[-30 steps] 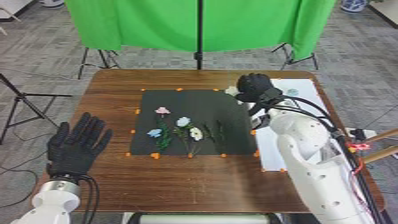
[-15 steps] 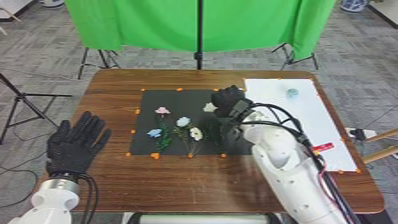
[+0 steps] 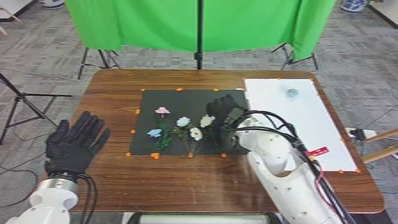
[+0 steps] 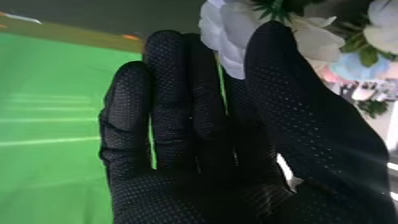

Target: Arrange flowers

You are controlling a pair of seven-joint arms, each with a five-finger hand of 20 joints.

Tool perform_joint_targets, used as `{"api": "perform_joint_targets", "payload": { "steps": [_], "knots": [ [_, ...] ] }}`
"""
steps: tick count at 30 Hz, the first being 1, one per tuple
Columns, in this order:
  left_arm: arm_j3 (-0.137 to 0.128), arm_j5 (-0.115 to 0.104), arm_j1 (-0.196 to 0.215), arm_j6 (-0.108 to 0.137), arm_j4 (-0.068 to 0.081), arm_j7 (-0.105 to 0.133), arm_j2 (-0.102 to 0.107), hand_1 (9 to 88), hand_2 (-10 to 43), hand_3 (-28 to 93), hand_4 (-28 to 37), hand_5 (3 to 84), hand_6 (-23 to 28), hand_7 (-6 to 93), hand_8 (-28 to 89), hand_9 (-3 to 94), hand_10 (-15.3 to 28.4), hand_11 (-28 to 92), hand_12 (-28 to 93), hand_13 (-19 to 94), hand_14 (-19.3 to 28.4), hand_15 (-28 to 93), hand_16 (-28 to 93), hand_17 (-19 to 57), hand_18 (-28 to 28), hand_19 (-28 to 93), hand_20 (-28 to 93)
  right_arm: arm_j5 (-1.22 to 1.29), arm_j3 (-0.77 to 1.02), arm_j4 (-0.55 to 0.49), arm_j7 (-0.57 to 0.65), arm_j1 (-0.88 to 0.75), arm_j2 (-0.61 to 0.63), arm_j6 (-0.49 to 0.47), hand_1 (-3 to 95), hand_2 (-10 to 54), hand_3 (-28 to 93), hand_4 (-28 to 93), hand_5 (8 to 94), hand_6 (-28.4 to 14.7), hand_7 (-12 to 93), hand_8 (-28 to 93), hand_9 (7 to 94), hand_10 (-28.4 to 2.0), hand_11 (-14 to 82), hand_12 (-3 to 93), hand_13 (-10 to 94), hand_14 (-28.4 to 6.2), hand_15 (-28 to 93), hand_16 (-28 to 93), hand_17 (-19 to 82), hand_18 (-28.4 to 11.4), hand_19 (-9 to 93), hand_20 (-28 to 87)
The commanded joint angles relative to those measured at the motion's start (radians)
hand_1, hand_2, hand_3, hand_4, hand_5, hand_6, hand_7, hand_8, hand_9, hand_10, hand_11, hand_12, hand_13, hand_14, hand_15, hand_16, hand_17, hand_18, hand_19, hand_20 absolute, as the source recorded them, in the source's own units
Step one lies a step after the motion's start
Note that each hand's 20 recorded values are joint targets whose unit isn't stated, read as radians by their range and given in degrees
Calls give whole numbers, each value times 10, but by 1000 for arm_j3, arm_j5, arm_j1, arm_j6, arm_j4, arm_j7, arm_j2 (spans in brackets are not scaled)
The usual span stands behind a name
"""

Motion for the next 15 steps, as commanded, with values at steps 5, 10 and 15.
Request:
{"api": "perform_joint_targets", "payload": {
  "steps": [5,10,15],
  "knots": [
    [-2,-47,5,10,-5,0,1,309,144,735,-281,479,91,172,-92,410,146,233,138,313,148,466,-54,-41,136,332,172,81,32,-73,174,5,-6,-122,587,-95,695,-283,482,-28,161,-126,579,-156,176,172,562,-98,446,345,278,-224,778,408],
    [-1,-44,11,-3,-6,3,-2,311,140,737,-280,480,92,172,-92,410,145,235,138,313,148,467,-55,-42,136,332,172,248,116,-193,317,-2,23,-266,525,-95,776,-283,392,-56,118,-109,502,-179,148,159,517,-144,475,184,273,-232,769,364],
    [-2,-32,15,-15,-8,7,-2,311,138,738,-278,479,91,173,-92,410,145,234,138,313,148,468,-55,-42,137,332,172,292,208,-125,419,48,68,-129,522,-95,771,-283,380,-61,99,-101,461,-192,120,155,465,-168,413,154,256,-227,710,312]
  ]
}}
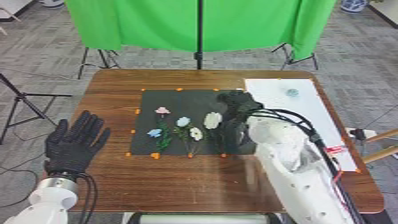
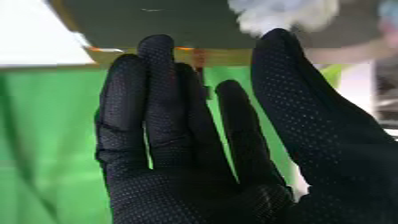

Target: Arrange flowers

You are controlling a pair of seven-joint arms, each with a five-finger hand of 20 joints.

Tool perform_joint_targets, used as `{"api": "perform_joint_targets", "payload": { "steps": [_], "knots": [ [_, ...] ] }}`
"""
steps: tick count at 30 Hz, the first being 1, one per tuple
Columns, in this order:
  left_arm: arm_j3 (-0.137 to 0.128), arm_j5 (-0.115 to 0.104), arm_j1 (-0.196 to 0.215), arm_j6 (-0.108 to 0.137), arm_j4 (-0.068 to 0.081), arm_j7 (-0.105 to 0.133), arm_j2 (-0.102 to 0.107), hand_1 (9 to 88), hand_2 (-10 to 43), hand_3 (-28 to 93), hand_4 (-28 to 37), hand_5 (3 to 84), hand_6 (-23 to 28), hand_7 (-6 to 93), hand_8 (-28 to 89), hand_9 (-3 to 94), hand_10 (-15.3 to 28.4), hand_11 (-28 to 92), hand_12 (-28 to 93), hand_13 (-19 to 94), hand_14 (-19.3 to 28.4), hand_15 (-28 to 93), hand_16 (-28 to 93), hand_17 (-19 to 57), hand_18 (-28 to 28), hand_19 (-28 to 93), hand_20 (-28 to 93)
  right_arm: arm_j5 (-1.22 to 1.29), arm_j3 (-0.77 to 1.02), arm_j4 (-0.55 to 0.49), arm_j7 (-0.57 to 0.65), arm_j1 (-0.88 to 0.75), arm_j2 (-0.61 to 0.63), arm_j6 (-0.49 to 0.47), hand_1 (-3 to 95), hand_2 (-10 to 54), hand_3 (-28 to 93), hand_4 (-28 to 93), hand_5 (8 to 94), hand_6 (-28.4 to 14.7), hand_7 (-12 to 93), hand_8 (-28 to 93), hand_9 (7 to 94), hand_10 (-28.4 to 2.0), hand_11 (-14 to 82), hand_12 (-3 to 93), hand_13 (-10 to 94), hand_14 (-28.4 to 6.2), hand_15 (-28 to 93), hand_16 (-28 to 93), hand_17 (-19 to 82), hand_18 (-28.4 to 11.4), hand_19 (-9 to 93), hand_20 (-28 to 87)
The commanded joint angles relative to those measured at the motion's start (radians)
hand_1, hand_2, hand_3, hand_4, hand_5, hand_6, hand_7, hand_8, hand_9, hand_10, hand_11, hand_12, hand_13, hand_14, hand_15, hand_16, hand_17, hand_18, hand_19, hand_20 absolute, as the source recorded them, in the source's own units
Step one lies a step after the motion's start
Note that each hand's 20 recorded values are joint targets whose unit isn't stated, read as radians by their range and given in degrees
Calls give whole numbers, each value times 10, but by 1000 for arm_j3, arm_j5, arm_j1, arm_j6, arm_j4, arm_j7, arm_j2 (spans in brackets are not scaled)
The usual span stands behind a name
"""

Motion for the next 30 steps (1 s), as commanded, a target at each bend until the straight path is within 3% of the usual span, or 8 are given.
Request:
{"api": "perform_joint_targets", "payload": {
  "steps": [1,3,7,12,16,23,28,30],
  "knots": [
    [3,14,16,-14,-4,4,-5,312,138,738,-279,479,91,173,-92,410,145,234,138,313,148,467,-55,-42,137,332,172,33,147,91,112,79,70,221,516,-95,771,-283,381,-62,101,-100,441,-198,115,156,434,-176,393,146,252,-225,674,285],
    [5,17,19,-16,-5,2,-5,313,138,737,-280,479,91,173,-92,411,146,234,138,313,148,467,-55,-42,137,332,171,113,193,176,103,99,70,371,505,-95,782,-283,392,-66,123,-108,394,-205,122,145,383,-182,350,128,264,-224,551,192],
    [10,16,17,-22,-2,6,-1,313,138,735,-281,479,91,174,-93,412,146,233,137,314,148,468,-55,-42,137,331,171,95,258,293,92,148,72,391,502,-95,794,-283,394,-50,160,-127,337,-192,115,122,304,-187,275,110,254,-241,408,125],
    [15,8,17,-16,13,13,-3,313,139,733,-281,478,89,174,-93,413,145,235,138,316,148,467,-54,-41,137,329,170,-43,299,453,31,199,41,335,496,-95,810,-283,406,-31,182,-139,329,-169,109,115,241,-184,259,112,164,-193,393,133],
    [23,15,4,-17,29,-1,-7,313,140,733,-281,478,89,174,-94,413,145,235,138,316,148,466,-54,-41,137,328,171,-77,368,486,3,199,6,204,495,-95,811,-283,388,-23,185,-144,314,-155,99,111,226,-177,242,107,158,-191,374,126],
    [32,0,5,-14,43,7,-13,320,139,736,-279,479,89,176,-94,414,144,235,138,318,147,464,-53,-40,137,328,172,-157,389,538,-64,206,-37,159,539,-95,809,-283,334,-20,191,-152,289,-119,107,95,260,-155,213,116,210,-203,327,126],
    [38,-8,0,-21,45,0,-15,317,134,736,-276,478,89,176,-94,414,144,236,139,318,147,464,-51,-40,137,325,171,-161,386,557,-84,204,-49,132,594,-95,668,-283,342,-15,182,-142,351,-100,113,101,337,-127,197,136,273,-180,342,184],
    [37,-7,-3,-12,45,-3,-15,317,134,736,-275,478,89,176,-94,413,143,237,140,318,147,464,-51,-40,137,325,172,-179,379,560,-92,190,-47,175,628,-95,593,-283,401,-1,184,-143,448,-97,129,122,438,-105,241,171,301,-169,454,258]
  ]
}}
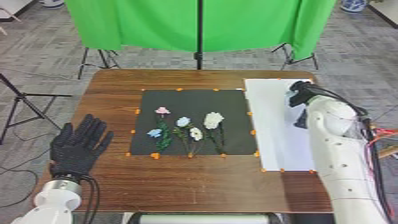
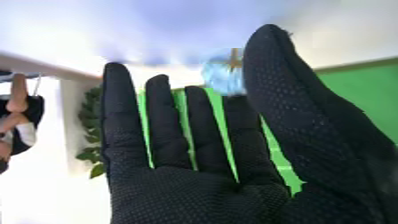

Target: Arrange flowers

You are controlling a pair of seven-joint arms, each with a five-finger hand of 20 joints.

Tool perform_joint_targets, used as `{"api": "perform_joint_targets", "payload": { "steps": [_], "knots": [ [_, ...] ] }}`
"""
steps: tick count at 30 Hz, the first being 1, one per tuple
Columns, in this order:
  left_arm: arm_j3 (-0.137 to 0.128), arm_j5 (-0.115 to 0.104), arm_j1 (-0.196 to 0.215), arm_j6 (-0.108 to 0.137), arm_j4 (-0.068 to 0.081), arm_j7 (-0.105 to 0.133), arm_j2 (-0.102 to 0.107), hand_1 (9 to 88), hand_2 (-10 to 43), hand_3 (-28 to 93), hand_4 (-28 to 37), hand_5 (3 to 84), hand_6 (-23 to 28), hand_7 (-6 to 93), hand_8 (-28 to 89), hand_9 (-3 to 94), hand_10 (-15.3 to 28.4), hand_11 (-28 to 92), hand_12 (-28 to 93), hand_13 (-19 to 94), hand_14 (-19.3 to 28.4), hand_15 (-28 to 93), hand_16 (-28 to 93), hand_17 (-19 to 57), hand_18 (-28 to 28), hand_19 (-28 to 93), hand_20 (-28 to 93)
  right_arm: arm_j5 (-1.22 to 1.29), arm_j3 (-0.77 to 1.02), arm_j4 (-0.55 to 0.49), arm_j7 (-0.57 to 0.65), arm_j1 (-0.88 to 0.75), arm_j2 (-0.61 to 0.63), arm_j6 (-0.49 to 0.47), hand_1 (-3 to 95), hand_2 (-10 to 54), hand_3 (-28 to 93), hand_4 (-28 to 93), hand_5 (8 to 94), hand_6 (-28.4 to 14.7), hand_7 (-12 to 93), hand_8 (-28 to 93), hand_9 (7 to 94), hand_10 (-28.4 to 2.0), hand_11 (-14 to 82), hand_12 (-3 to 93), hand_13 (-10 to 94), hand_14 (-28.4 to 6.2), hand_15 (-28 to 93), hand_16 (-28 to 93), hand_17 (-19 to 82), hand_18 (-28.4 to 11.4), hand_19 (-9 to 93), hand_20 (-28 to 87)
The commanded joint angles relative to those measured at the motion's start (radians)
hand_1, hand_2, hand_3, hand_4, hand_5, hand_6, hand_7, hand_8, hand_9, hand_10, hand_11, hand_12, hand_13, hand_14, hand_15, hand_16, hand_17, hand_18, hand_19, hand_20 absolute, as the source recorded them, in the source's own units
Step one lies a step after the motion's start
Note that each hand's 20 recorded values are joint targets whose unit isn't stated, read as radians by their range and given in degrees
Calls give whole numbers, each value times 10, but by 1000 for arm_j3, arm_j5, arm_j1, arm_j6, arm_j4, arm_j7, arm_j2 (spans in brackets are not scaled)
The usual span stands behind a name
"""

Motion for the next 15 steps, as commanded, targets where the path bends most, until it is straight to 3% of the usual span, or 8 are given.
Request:
{"api": "perform_joint_targets", "payload": {
  "steps": [1,3,4,5,7,9,11,15],
  "knots": [
    [11,-9,3,3,10,-12,-10,317,134,736,-275,478,89,176,-94,414,144,237,141,318,147,464,-51,-40,137,325,172,-34,-21,10,-24,-29,-20,33,642,-95,563,-283,444,7,189,-142,503,-94,143,136,503,-91,280,192,306,-163,502,283],
    [6,-11,6,6,9,-13,-11,317,135,734,-277,478,89,176,-94,415,145,237,141,318,147,463,-51,-39,137,324,172,-53,-21,0,-35,-45,-19,31,684,-95,472,-283,531,18,199,-138,627,-87,136,214,581,-66,282,303,309,-157,566,322],
    [5,-12,5,6,9,-14,-11,317,136,734,-278,478,89,177,-94,415,145,238,140,318,147,463,-52,-39,137,324,172,-42,-20,-6,-35,-50,-17,15,708,-95,423,-282,596,20,260,-74,724,-81,100,327,623,-48,284,372,308,-155,605,351],
    [6,-16,3,6,10,-15,-10,316,136,735,-278,478,89,176,-94,415,144,238,141,318,147,463,-51,-40,137,325,173,-22,-20,-20,-32,-60,-14,-1,711,-95,416,-282,628,21,324,-36,768,-78,105,392,644,-40,285,412,307,-155,623,367],
    [5,-24,4,6,10,-18,-7,315,136,736,-278,477,89,176,-94,414,144,238,141,318,147,464,-51,-40,137,325,173,-8,-30,-43,-37,-86,0,30,700,-94,432,-282,651,22,405,5,794,-72,156,471,662,-34,302,437,304,-157,637,378],
    [2,-17,4,3,9,-26,-6,315,136,736,-278,477,88,176,-94,414,144,238,140,318,147,463,-51,-40,137,325,173,56,-51,-86,-23,-129,22,91,684,-91,474,-282,657,24,457,26,800,-68,202,512,677,-32,329,450,300,-163,662,388],
    [-2,-15,5,-4,8,-27,-6,314,136,736,-278,477,88,177,-94,414,144,238,140,318,147,463,-51,-40,137,324,173,135,-113,-132,3,-199,65,252,677,-89,496,-282,659,25,475,27,800,-68,220,521,684,-34,342,453,301,-165,672,390],
    [-9,-6,8,-10,3,-32,-5,314,136,737,-278,477,89,175,-94,414,144,237,140,318,147,463,-51,-39,137,324,173,240,-183,-282,-3,-300,118,288,659,-92,537,-283,665,22,486,22,803,-70,235,515,686,-36,355,444,304,-170,680,385]
  ]
}}
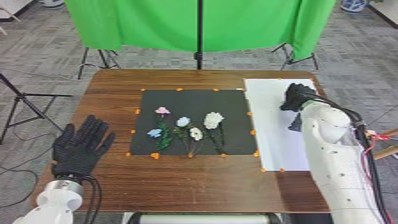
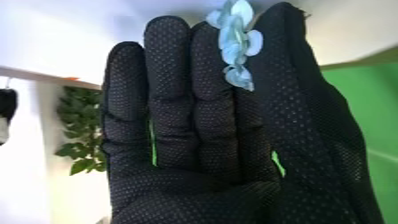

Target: Arrange flowers

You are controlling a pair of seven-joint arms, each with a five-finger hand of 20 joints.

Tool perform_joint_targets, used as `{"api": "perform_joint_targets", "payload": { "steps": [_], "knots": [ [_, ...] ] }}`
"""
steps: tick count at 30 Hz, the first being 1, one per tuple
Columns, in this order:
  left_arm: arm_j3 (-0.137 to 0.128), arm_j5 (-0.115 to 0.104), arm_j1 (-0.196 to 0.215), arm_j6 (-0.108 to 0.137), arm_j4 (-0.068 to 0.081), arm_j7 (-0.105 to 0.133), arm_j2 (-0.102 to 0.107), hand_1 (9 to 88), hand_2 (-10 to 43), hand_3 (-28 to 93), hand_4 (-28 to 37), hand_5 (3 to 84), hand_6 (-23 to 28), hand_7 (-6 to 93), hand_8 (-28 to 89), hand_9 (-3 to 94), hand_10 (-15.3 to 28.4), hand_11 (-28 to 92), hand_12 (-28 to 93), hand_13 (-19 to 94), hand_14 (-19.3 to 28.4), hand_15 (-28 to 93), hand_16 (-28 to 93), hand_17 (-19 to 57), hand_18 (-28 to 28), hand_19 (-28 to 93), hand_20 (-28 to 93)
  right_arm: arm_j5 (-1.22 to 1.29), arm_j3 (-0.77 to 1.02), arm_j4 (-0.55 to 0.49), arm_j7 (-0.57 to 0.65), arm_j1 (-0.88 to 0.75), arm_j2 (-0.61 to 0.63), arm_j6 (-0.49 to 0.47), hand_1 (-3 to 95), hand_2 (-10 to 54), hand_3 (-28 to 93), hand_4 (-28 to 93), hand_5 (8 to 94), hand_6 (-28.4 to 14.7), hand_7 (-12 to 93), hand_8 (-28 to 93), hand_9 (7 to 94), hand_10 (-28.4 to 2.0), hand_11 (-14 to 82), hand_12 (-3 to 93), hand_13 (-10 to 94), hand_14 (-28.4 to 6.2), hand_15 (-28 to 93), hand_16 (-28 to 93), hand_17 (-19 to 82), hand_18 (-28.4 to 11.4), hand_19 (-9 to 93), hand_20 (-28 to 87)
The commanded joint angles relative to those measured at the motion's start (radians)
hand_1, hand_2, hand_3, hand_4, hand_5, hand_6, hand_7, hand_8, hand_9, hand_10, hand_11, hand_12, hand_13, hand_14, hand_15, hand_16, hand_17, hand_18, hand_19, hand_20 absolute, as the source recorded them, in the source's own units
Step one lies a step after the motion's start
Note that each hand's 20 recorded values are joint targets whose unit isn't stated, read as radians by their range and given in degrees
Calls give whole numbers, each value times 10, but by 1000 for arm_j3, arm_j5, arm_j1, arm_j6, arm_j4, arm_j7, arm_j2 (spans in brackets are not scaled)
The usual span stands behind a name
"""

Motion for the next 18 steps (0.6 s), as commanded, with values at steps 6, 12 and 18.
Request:
{"api": "perform_joint_targets", "payload": {
  "steps": [6,12,18],
  "knots": [
    [-12,7,13,-11,-3,-25,0,314,136,737,-279,477,89,175,-94,414,143,237,140,319,147,463,-51,-39,137,323,173,230,-216,-377,-72,-332,128,310,640,-95,572,-283,670,19,484,22,807,-73,236,505,689,-36,359,433,308,-176,692,377],
    [1,1,4,16,-8,-15,13,314,136,738,-280,478,88,176,-93,415,143,237,141,319,146,461,-51,-39,137,324,173,178,-282,-417,-82,-367,83,282,628,-95,597,-283,674,15,479,20,809,-78,230,501,687,-36,360,433,308,-179,699,371],
    [13,-6,-15,27,-4,-18,14,314,137,738,-280,480,89,176,-94,416,144,241,142,320,147,464,-51,-39,137,324,173,113,-322,-396,-65,-360,50,248,625,-95,606,-283,679,9,465,20,813,-81,218,492,687,-40,358,426,309,-183,707,365]
  ]
}}
